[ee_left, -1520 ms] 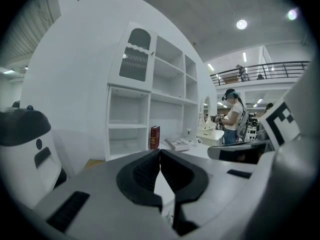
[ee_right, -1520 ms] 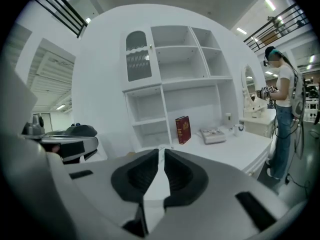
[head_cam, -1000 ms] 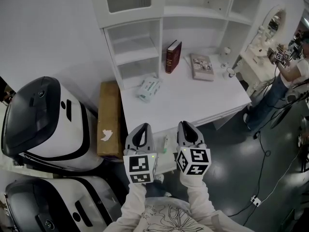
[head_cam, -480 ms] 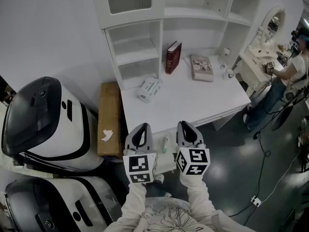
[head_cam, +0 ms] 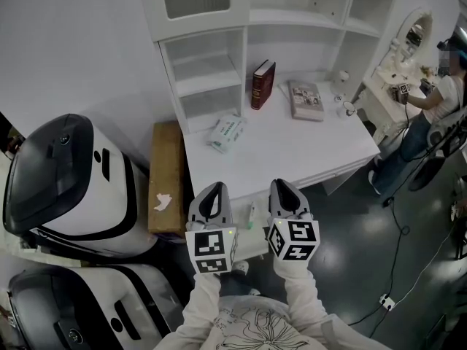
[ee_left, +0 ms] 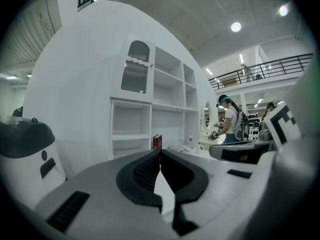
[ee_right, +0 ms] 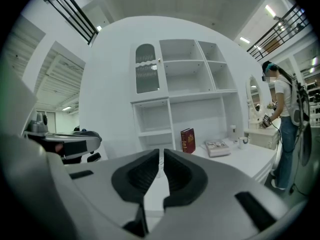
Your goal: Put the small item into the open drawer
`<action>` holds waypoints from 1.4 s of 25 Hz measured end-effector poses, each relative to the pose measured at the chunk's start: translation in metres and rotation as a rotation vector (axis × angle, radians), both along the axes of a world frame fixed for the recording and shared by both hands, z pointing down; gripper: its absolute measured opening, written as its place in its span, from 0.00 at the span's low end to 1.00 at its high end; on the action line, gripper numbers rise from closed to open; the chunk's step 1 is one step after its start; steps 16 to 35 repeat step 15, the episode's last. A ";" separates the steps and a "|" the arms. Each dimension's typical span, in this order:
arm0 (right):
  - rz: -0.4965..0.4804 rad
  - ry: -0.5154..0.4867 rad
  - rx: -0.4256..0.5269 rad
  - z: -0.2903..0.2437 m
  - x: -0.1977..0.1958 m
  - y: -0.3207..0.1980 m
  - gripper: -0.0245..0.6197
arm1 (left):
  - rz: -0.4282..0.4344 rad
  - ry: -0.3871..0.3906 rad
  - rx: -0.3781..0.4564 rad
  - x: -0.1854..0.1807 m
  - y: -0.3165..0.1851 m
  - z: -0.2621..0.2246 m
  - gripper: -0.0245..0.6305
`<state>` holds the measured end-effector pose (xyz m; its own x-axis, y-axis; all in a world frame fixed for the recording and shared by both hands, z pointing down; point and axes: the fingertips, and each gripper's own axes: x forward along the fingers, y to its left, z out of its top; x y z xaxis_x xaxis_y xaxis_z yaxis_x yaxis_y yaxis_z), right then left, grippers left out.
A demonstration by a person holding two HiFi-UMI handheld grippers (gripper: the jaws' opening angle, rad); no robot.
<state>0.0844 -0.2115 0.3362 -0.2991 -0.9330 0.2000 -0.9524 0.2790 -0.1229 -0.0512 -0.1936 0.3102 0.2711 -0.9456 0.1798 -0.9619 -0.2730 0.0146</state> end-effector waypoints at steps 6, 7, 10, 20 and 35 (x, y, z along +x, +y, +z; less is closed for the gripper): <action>0.004 -0.006 -0.002 0.000 0.003 -0.001 0.08 | 0.000 -0.002 0.001 0.001 -0.001 -0.002 0.05; 0.004 -0.006 -0.003 -0.001 0.004 -0.002 0.08 | 0.000 -0.003 0.001 0.002 -0.002 -0.002 0.05; 0.003 -0.003 -0.003 0.000 0.005 -0.003 0.08 | -0.001 0.000 0.001 0.003 -0.003 -0.001 0.04; 0.009 -0.005 -0.001 0.000 0.008 -0.003 0.08 | -0.009 -0.002 -0.001 0.001 -0.003 0.001 0.04; 0.009 -0.005 -0.001 0.000 0.008 -0.003 0.08 | -0.009 -0.002 -0.001 0.001 -0.003 0.001 0.04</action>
